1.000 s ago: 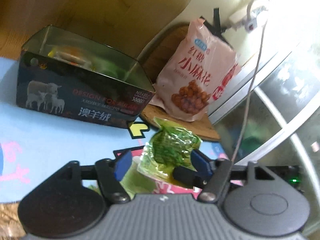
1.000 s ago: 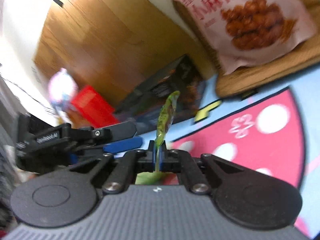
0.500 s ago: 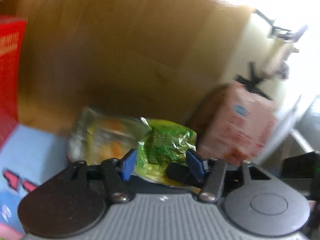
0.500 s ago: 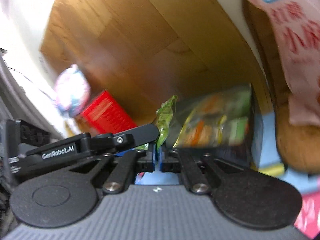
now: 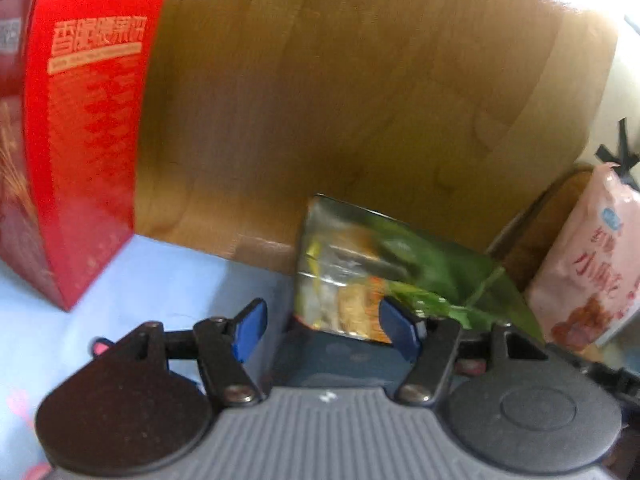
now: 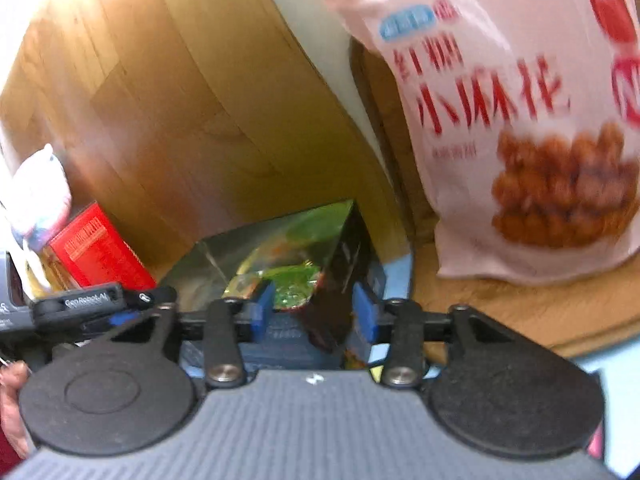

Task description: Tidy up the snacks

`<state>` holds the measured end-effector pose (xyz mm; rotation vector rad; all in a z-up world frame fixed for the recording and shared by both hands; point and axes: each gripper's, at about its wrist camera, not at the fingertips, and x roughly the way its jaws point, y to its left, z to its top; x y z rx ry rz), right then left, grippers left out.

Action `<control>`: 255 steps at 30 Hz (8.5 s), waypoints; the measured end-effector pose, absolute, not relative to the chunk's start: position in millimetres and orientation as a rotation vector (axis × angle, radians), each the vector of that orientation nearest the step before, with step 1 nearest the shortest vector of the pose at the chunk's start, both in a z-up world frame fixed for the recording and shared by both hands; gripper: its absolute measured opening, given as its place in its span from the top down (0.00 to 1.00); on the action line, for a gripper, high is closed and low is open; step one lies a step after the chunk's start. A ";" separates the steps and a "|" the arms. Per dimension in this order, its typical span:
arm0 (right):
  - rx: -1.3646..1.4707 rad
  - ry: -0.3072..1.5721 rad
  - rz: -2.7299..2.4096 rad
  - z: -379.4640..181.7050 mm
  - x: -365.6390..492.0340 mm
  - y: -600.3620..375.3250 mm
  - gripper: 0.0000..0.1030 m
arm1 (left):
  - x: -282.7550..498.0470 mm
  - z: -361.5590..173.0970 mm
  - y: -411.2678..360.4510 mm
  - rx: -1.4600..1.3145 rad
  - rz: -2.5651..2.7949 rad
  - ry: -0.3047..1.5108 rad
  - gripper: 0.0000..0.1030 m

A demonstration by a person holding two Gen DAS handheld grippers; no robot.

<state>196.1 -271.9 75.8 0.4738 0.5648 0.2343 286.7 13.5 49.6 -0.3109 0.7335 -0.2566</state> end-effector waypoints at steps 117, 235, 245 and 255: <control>0.143 0.715 0.534 53.8 68.1 -119.6 0.53 | 52.1 24.8 102.8 -0.438 -0.407 0.805 0.45; -0.187 0.282 0.349 93.7 134.6 -132.6 0.66 | 202.9 118.4 -26.4 -0.123 -0.537 0.506 0.59; -0.008 0.288 0.256 76.0 147.4 -192.1 0.43 | 213.0 86.8 -4.7 -0.266 -0.495 0.565 0.51; 0.246 0.367 0.232 46.8 90.3 -237.3 0.18 | 150.7 39.1 18.0 -0.462 -0.566 0.759 0.48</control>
